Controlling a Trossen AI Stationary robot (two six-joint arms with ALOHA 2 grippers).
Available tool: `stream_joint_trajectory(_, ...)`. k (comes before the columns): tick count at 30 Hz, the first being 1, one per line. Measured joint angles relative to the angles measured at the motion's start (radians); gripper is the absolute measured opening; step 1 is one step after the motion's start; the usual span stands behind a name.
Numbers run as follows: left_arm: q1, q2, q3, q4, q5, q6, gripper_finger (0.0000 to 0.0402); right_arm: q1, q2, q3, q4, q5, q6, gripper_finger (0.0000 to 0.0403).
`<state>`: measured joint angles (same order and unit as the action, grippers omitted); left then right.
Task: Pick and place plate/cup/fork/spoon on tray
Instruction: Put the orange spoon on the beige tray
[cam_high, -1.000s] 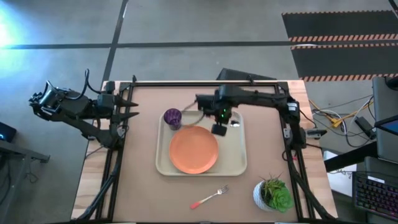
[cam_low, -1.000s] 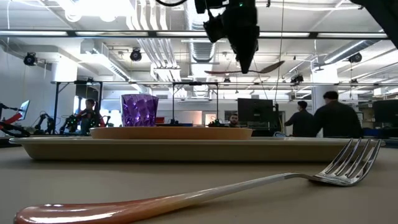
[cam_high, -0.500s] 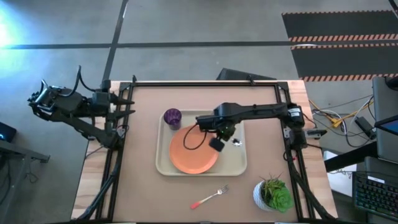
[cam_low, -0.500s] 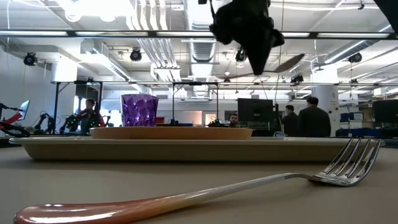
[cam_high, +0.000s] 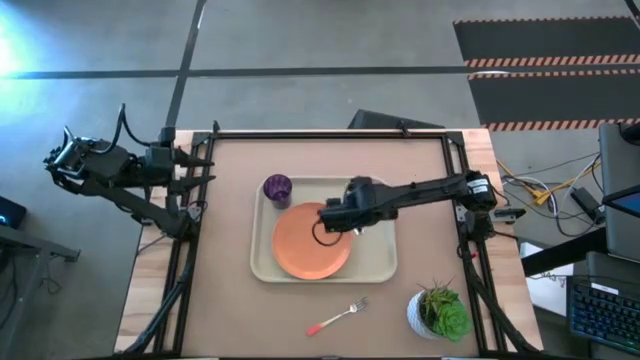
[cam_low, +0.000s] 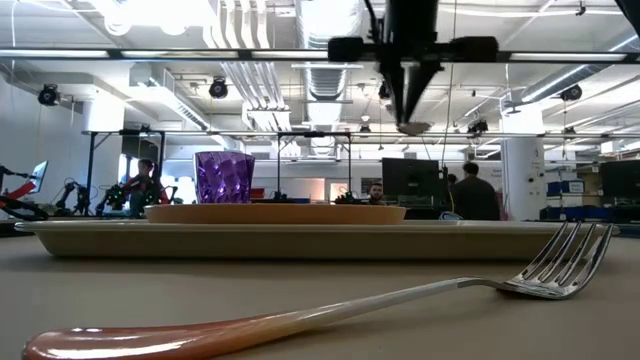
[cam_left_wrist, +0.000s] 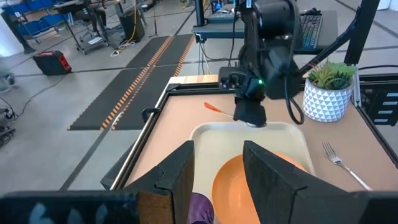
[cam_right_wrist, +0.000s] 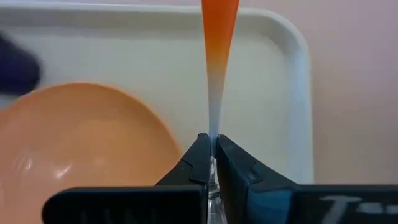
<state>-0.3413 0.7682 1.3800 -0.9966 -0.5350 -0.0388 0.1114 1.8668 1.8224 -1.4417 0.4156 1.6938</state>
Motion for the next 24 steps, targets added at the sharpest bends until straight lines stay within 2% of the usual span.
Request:
stream_joint_trajectory(4,0.0,-0.007,0.0,0.0,-0.001,0.028,0.012,0.021,0.0,-0.066,-0.013,-0.028,0.113,0.0008)
stream_joint_trajectory(12,0.0,-0.031,0.0,-0.017,-0.002,0.045,0.012,0.079,0.0,-0.115,-0.011,-0.255,0.204,0.0008)
stream_joint_trajectory(18,0.0,-0.047,0.0,-0.018,-0.002,0.046,0.012,0.103,0.0,-0.133,-0.014,-0.358,0.029,0.0008)
stream_joint_trajectory(24,0.0,-0.05,0.0,-0.018,-0.002,0.046,0.012,0.082,0.0,-0.146,-0.015,-0.342,-0.067,0.0008)
